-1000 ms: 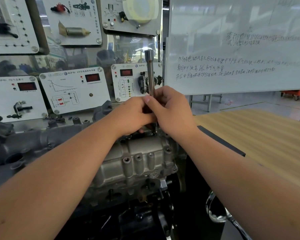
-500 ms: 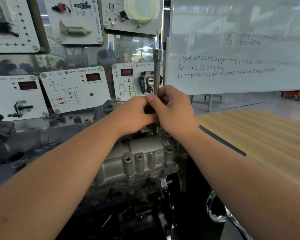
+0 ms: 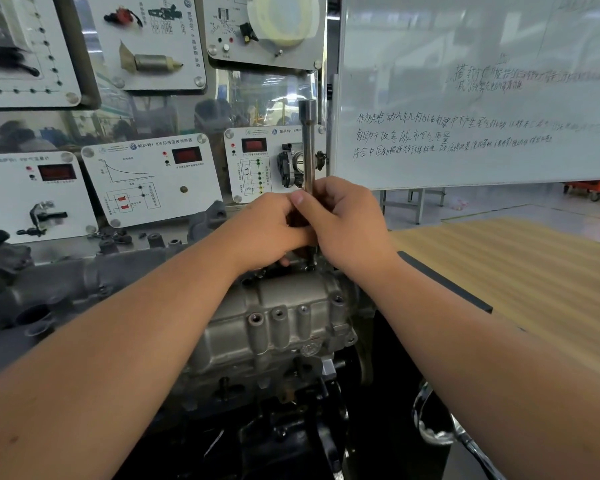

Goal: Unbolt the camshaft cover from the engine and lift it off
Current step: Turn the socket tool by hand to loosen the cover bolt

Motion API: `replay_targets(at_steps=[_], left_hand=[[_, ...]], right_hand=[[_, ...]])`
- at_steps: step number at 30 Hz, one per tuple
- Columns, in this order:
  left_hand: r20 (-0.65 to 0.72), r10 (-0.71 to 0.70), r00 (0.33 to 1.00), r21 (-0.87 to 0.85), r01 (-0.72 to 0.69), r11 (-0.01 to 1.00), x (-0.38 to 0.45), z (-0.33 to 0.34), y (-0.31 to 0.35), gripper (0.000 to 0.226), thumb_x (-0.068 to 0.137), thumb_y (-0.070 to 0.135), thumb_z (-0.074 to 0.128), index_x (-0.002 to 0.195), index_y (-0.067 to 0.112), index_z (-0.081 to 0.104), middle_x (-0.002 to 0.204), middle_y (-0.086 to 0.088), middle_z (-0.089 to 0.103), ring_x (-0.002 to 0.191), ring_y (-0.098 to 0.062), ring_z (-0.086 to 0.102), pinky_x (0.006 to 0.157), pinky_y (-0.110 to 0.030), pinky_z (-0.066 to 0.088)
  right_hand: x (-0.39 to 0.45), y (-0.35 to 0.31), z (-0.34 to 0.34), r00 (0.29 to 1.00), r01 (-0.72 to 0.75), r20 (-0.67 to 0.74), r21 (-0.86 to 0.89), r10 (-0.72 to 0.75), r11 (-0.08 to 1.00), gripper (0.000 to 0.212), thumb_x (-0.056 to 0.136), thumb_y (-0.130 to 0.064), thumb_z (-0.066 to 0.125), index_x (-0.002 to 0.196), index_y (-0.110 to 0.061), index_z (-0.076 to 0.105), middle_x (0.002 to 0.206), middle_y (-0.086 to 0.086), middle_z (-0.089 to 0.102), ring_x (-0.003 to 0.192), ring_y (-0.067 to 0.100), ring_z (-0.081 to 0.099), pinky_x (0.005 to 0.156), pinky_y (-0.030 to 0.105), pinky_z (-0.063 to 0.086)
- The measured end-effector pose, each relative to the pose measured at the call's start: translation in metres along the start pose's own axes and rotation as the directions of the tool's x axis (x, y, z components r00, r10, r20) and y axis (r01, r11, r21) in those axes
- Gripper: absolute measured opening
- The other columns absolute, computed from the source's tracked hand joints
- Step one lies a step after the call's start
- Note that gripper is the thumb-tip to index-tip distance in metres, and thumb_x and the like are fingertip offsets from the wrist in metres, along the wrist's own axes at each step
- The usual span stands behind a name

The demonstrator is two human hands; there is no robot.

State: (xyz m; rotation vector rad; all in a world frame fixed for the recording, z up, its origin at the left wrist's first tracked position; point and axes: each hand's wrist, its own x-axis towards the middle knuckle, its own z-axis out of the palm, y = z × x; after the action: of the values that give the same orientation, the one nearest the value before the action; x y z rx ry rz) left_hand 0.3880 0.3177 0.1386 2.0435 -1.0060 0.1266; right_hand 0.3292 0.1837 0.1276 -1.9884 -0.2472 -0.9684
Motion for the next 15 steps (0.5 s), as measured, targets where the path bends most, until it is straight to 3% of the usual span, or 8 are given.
replay_targets(at_steps=[2,4,6,8,10,12,15], left_hand=[[0.001,-0.013,1.000,-0.033,0.013,0.999,-0.0002,-0.0006,-0.0011,0.020,0.097,0.013,0.066,0.090,0.031,0.069,0.085,0.001,0.077,0.079,-0.021,0.076,0.055,-0.022,0.058],[0.020,-0.009,1.000,-0.027,0.010,1.000,-0.0002,-0.0014,-0.0016,0.015,0.099,0.013,0.065,0.093,0.026,0.070,0.091,-0.004,0.077,0.087,-0.027,0.076,0.060,-0.028,0.062],[0.026,-0.002,1.000,0.000,0.002,1.000,0.0002,-0.0019,-0.0013,0.013,0.098,0.014,0.065,0.094,0.025,0.070,0.090,-0.003,0.077,0.084,-0.028,0.076,0.061,-0.034,0.064],[0.008,-0.007,1.000,0.043,0.006,0.999,0.0012,-0.0024,-0.0013,0.019,0.096,0.014,0.065,0.091,0.032,0.068,0.081,0.007,0.077,0.068,-0.021,0.075,0.053,-0.028,0.059],[-0.007,-0.017,1.000,0.085,0.017,0.996,0.0021,-0.0023,-0.0015,0.023,0.093,0.014,0.065,0.088,0.037,0.066,0.072,0.013,0.075,0.054,-0.013,0.070,0.046,-0.020,0.052],[-0.005,-0.020,1.000,0.092,0.020,0.996,0.0030,-0.0019,-0.0031,0.021,0.092,0.017,0.067,0.090,0.038,0.066,0.072,0.011,0.075,0.055,-0.015,0.071,0.050,-0.028,0.057],[0.000,-0.006,1.000,0.025,0.006,1.000,0.0013,-0.0021,-0.0026,0.020,0.094,0.019,0.070,0.091,0.038,0.066,0.083,0.011,0.076,0.069,-0.017,0.075,0.055,-0.027,0.059]], right_hand=[[0.0003,0.0002,-0.0003,1.000,0.015,0.017,-0.029,-0.014,0.999,0.030,0.100,-0.026,0.060,0.081,-0.004,0.065,0.065,-0.002,0.060,0.061,0.005,0.053,0.056,0.017,0.039],[0.0007,0.0008,0.0000,1.000,0.008,0.029,-0.031,-0.008,0.999,0.034,0.102,-0.023,0.056,0.076,-0.003,0.060,0.059,-0.005,0.050,0.055,0.004,0.044,0.052,0.015,0.032],[0.0007,0.0007,0.0007,0.999,0.005,0.042,-0.026,-0.004,1.000,0.033,0.103,-0.023,0.055,0.076,-0.006,0.059,0.060,-0.006,0.050,0.055,0.003,0.044,0.053,0.015,0.031],[-0.0002,-0.0004,0.0007,0.999,0.006,0.043,0.001,-0.006,1.000,0.027,0.101,-0.025,0.058,0.077,-0.015,0.062,0.063,-0.012,0.056,0.061,-0.001,0.051,0.059,0.017,0.039],[-0.0008,-0.0013,0.0006,0.999,-0.016,0.041,0.064,0.014,0.998,0.010,0.098,-0.026,0.064,0.089,-0.023,0.068,0.077,-0.016,0.068,0.077,0.000,0.064,0.074,0.025,0.053],[-0.0003,-0.0004,0.0006,0.999,-0.031,0.026,0.060,0.029,0.998,0.011,0.096,-0.025,0.067,0.096,-0.016,0.071,0.086,-0.005,0.073,0.086,0.013,0.069,0.081,0.038,0.058],[0.0010,0.0015,0.0002,1.000,-0.012,0.020,0.023,0.012,1.000,0.021,0.099,-0.026,0.062,0.089,-0.009,0.071,0.078,0.001,0.070,0.076,0.012,0.065,0.069,0.028,0.052]])
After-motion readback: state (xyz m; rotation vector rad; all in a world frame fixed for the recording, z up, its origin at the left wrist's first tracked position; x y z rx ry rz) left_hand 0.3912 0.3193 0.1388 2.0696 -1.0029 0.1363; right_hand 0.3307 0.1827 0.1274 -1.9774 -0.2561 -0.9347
